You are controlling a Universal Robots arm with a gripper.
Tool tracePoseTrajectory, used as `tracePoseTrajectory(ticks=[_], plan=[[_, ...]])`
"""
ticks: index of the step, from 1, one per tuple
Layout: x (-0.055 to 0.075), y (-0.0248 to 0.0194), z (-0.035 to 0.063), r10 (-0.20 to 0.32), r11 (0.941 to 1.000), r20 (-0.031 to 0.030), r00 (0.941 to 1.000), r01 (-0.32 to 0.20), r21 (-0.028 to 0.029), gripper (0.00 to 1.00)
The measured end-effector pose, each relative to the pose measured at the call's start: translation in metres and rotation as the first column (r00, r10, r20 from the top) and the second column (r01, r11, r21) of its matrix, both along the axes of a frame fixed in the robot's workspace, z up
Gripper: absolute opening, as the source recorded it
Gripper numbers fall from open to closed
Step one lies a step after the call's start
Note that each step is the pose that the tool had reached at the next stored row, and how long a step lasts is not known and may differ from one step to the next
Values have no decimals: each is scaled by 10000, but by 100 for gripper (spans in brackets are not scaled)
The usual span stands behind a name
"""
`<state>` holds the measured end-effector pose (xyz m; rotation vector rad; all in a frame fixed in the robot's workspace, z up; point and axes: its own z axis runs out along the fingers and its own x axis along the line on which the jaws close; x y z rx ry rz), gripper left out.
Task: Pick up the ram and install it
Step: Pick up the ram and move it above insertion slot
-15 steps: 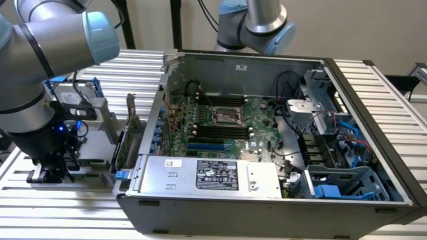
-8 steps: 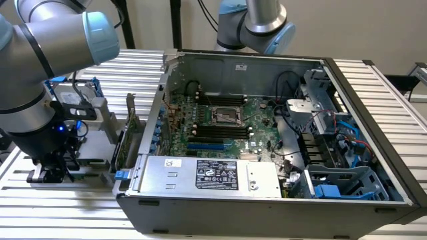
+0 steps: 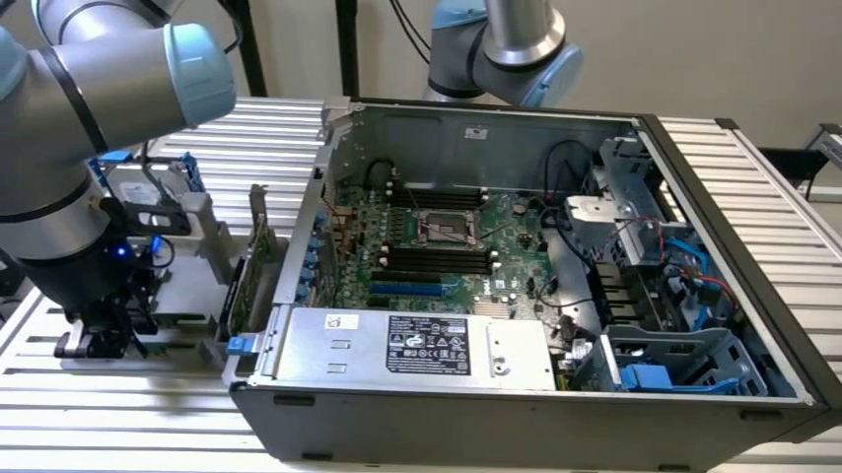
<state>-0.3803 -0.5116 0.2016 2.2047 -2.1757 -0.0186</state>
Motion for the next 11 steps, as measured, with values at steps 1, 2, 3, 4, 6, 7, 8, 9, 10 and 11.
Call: tracePoseTrajectory(ticks=[1,2,3,4,6,7,8,9,10,11], plan=[[-7,4,-3,1,10000,1,10000,-1,0,36],[-14,5,-6,3,10000,0,10000,-3,0,36],[-18,5,-12,7,10000,2,10000,-7,1,36],[-19,5,-17,12,10000,2,10000,-12,1,36],[-21,5,-32,21,10000,1,10000,-21,1,36],[-21,6,-41,24,10000,2,10000,-24,1,36],[-21,5,-49,28,10000,2,10000,-28,1,36],[-21,5,-54,32,10000,1,10000,-32,0,36],[-21,5,-56,35,10000,0,10000,-35,-1,36],[-21,5,-57,39,10000,0,10000,-39,1,36]])
